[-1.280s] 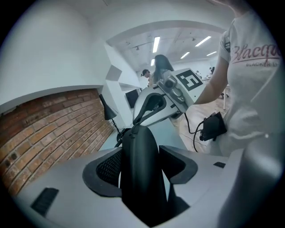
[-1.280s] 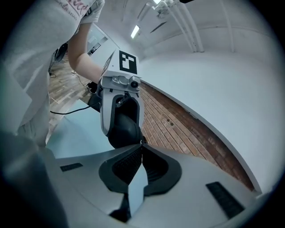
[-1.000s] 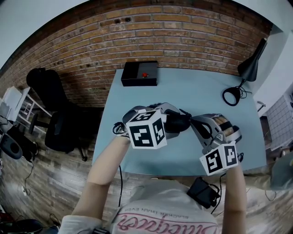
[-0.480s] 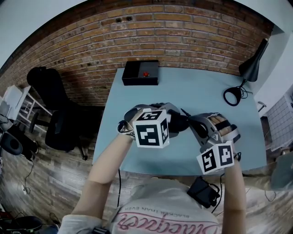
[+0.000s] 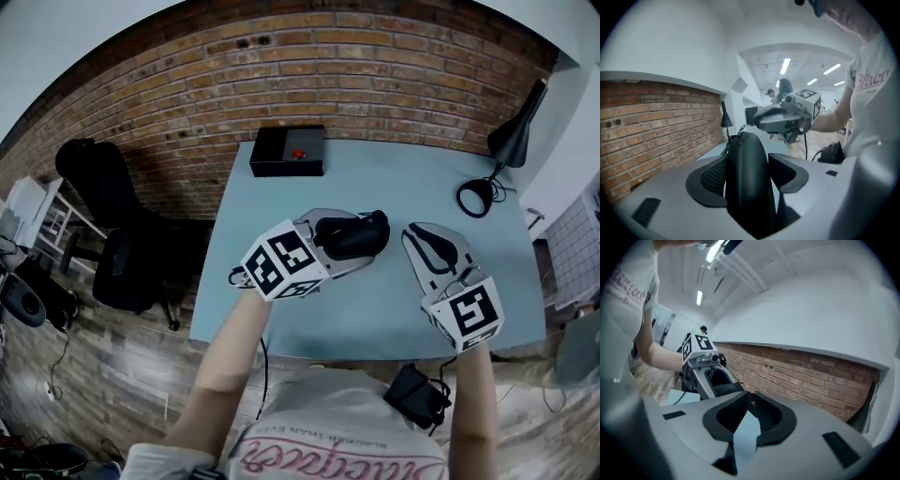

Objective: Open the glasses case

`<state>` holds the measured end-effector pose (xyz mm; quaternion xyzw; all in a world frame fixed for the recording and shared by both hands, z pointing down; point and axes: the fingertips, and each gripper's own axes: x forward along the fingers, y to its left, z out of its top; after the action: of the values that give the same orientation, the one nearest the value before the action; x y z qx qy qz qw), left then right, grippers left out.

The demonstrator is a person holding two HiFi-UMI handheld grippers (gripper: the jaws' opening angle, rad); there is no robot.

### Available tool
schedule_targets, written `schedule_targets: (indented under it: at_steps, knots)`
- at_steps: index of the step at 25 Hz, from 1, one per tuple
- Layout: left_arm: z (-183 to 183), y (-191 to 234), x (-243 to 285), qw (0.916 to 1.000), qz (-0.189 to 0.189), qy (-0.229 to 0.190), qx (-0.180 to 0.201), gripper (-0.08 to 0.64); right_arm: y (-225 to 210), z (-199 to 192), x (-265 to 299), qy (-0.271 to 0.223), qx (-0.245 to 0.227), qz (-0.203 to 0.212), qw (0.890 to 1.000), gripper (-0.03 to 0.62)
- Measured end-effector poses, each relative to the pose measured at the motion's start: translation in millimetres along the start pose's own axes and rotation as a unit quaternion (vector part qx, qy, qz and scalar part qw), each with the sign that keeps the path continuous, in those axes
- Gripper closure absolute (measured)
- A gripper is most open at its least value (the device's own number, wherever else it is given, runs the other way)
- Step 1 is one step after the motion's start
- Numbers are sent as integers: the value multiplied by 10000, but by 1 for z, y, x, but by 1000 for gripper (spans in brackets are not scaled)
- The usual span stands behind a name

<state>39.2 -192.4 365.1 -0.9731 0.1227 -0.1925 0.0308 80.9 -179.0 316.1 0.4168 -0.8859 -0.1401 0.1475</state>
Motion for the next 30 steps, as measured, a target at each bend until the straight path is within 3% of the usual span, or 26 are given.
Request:
schedule_targets:
  at_steps: [2,6,12,16,20,25,30]
  knots:
    - [9,7,-6,9978,133,-483,-429,281,4,-8,-2,66,313,155,9994,500]
    - [28,16,-17,9845,267,-1355,-1084,281,21,-21,0,256,442,322,9982,477]
    - [65,7,-34,9464,-442,-2528,-1959,279,42,-24,4,130,997,590,9932,474]
    - [71,6,-38,9337,-661,-2771,-2171,279,44,-18,4,-56,1246,693,9898,474]
    - [72,8,-42,9168,-839,-3035,-2456,279,44,-13,-1,-333,1790,822,9798,474]
    - [73,9,-40,9121,-770,-3137,-2526,257,44,-12,-4,-470,2065,901,9732,476]
    - [72,0,-38,8990,-1250,-3246,-2660,210,51,1,-12,-927,2726,1446,9467,476]
